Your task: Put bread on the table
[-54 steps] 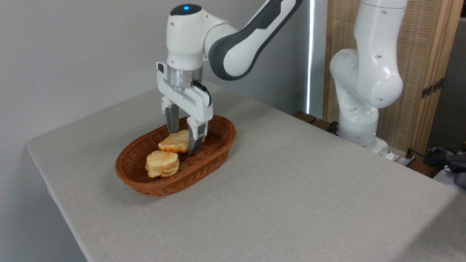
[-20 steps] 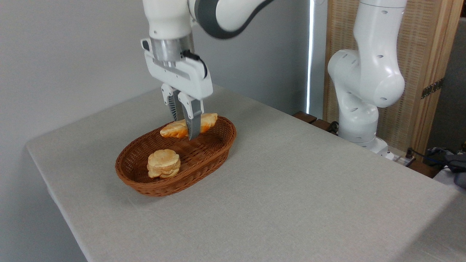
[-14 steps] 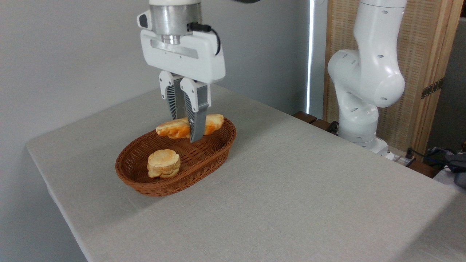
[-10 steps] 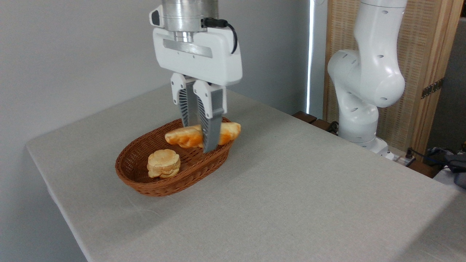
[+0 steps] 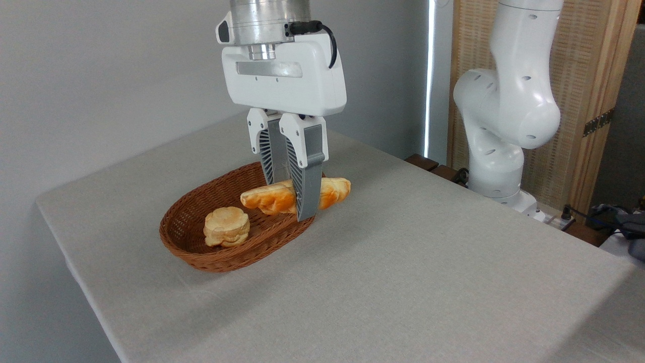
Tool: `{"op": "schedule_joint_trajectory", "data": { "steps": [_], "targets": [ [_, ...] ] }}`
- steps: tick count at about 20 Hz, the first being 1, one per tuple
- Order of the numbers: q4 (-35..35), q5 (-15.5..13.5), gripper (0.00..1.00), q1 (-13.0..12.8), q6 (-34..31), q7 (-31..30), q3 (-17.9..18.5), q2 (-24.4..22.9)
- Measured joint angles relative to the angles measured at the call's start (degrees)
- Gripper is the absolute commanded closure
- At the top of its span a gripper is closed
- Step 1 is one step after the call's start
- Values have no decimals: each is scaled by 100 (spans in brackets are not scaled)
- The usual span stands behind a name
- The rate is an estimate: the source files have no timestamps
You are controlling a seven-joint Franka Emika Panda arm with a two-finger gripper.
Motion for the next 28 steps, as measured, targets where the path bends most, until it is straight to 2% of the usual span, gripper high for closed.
{"op": "schedule_joint_trajectory", "data": {
  "steps": [4,21,24,28],
  "targets": [
    [17,0,0,-1,-197,0,-1,-23],
    [44,-4,0,-9,-201,-17,-38,-49],
    [97,-256,0,-32,-201,-345,-165,-51],
    [102,-1205,0,-53,-219,-804,-333,-48]
  ]
}}
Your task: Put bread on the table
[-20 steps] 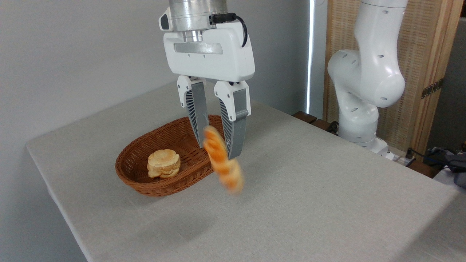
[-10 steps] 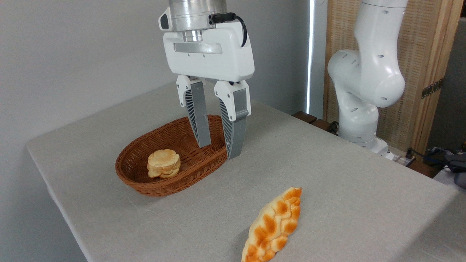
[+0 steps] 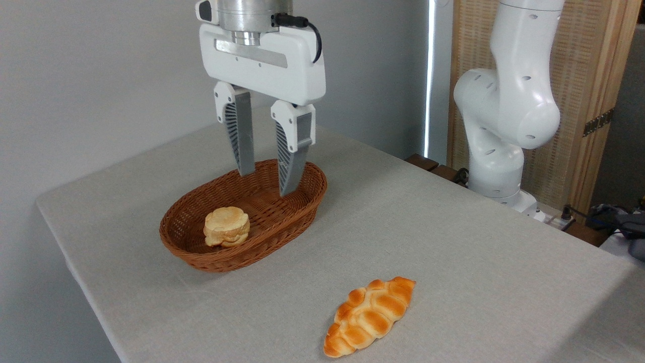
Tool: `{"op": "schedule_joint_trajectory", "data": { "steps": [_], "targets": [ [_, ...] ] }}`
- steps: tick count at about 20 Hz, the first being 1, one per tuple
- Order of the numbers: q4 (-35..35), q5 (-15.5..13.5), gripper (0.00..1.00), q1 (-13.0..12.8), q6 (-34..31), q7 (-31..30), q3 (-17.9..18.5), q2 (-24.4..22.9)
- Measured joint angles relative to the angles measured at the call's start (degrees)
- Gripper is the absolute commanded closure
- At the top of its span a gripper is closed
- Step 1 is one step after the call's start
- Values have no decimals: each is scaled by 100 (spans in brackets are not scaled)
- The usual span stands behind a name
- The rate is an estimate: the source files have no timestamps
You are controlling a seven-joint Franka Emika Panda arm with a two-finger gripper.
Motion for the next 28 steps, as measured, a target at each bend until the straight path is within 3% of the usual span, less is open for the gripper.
{"op": "schedule_joint_trajectory", "data": {
  "steps": [1,3,6,13,17,21,28],
  "targets": [
    [8,-247,0,-1,-96,-5,-23,4],
    [95,-457,0,-1,-462,-6,-77,58],
    [322,-484,0,-8,-767,-10,-235,270],
    [840,-484,0,17,-776,-10,-284,727],
    [1077,-484,0,426,-784,0,-313,799],
    [1102,-485,0,943,-851,97,-877,809],
    [1108,-485,0,1075,-952,132,-1083,816]
  ]
}}
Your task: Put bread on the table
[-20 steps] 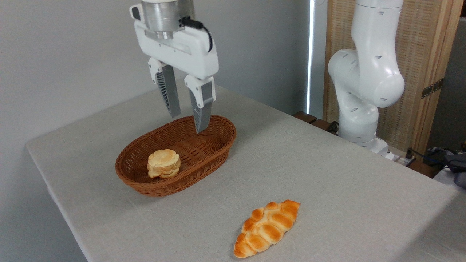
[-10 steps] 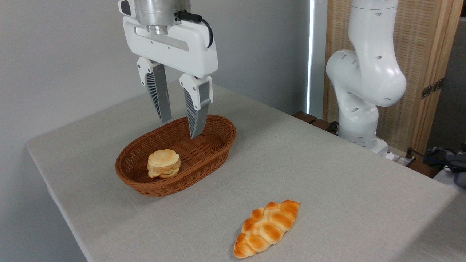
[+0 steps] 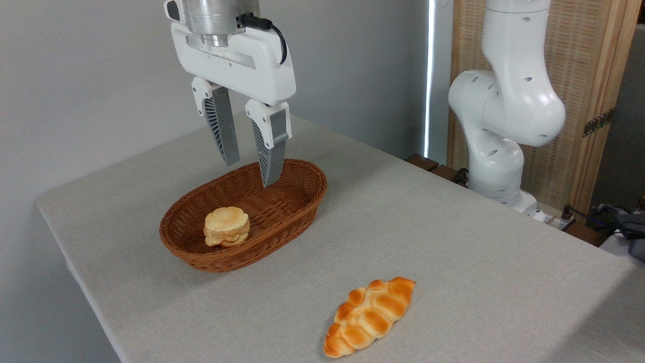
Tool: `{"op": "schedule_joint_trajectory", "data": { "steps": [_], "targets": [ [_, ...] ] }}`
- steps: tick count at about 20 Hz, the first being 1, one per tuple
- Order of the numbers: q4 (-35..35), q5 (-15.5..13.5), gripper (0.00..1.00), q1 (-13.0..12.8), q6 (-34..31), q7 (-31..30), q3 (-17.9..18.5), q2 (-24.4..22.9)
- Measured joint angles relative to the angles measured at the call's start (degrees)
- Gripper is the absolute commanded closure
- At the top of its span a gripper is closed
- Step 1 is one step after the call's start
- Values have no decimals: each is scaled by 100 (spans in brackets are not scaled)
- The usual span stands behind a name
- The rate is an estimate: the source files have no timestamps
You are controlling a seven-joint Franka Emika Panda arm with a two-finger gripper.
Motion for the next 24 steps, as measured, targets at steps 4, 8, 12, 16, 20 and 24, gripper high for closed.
{"op": "schedule_joint_trajectory", "data": {
  "steps": [4,8,12,16,20,24],
  "targets": [
    [0,0,0,322,0,10,-374,5],
    [0,0,0,609,-23,10,-653,6],
    [2,0,0,622,-25,10,-654,6],
    [8,115,0,633,-142,117,-655,6],
    [27,180,0,634,-452,720,-656,6],
    [34,181,0,634,-467,795,-656,5]
  ]
}}
